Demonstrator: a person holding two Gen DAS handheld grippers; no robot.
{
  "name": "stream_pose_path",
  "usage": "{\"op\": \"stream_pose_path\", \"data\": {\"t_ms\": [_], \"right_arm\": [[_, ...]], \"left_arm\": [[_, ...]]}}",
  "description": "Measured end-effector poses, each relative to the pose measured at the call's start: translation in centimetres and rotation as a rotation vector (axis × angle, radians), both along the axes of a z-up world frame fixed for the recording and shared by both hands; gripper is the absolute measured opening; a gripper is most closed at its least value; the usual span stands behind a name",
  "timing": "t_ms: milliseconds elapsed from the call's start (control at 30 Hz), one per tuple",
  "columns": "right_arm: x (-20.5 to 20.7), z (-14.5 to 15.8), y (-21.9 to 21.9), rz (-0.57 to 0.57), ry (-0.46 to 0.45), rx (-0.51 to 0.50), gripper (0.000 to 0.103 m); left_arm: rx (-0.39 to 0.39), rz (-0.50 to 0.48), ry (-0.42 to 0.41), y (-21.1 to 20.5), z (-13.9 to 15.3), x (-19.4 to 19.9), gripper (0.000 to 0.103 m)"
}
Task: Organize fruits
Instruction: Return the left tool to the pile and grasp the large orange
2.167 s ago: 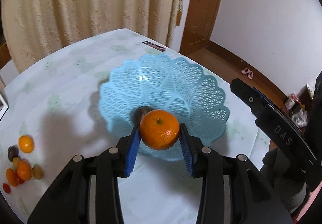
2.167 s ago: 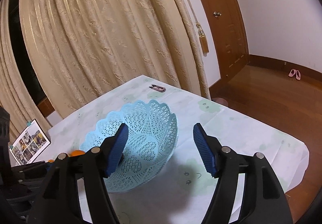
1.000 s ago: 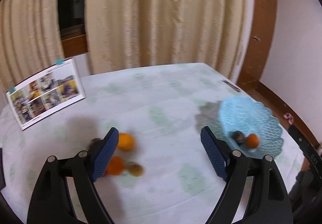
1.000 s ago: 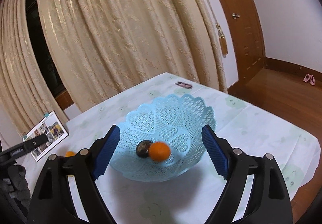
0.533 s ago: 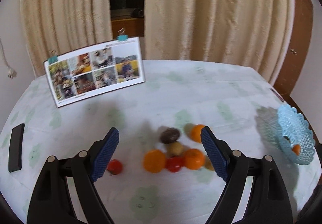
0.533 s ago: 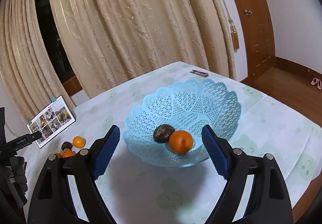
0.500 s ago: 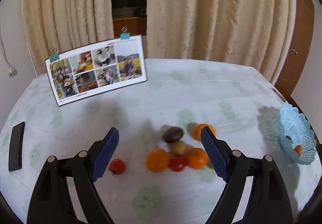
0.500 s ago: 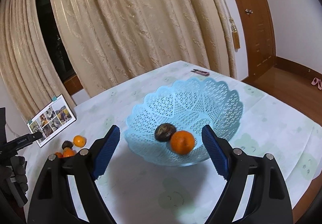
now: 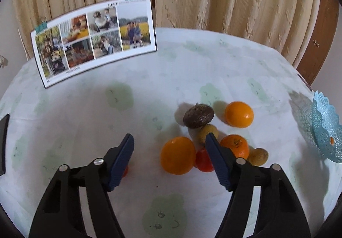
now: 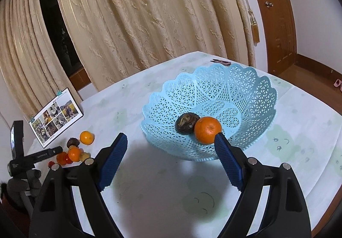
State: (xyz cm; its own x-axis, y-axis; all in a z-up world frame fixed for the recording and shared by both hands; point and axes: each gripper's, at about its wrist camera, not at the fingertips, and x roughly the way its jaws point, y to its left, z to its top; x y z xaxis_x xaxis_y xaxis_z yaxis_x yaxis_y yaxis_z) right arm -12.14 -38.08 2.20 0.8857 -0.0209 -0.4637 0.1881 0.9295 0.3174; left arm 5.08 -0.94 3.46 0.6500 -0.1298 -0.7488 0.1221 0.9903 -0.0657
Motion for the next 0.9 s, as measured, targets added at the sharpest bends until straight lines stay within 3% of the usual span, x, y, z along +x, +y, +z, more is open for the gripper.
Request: {"op": "stream_pose_path", "data": {"t_ms": [233, 567, 767, 900], "right_arm": [[0.6, 0.2, 1.0, 0.028, 0.004, -0.006, 0.085], [1.8, 0.2, 3.4, 0.076, 0.023, -0.031, 0.085], [2.2, 0.3, 4.7, 0.108, 0.026, -0.044, 0.085], [2.7, 0.3, 5.9, 0.14, 0.034, -0.058, 0.085]], "left_arm": [[-0.002, -0.027, 0.018, 0.1, -1.2, 0.6, 0.053], [-0.031, -0.046, 0.025, 1.0, -1.6, 0.6, 0.054], [0.011, -0.051, 0.027, 1.1, -1.9, 0.4, 0.055], [0.041, -0.063, 0.034, 0.5, -2.6, 0.4, 0.05]]}}
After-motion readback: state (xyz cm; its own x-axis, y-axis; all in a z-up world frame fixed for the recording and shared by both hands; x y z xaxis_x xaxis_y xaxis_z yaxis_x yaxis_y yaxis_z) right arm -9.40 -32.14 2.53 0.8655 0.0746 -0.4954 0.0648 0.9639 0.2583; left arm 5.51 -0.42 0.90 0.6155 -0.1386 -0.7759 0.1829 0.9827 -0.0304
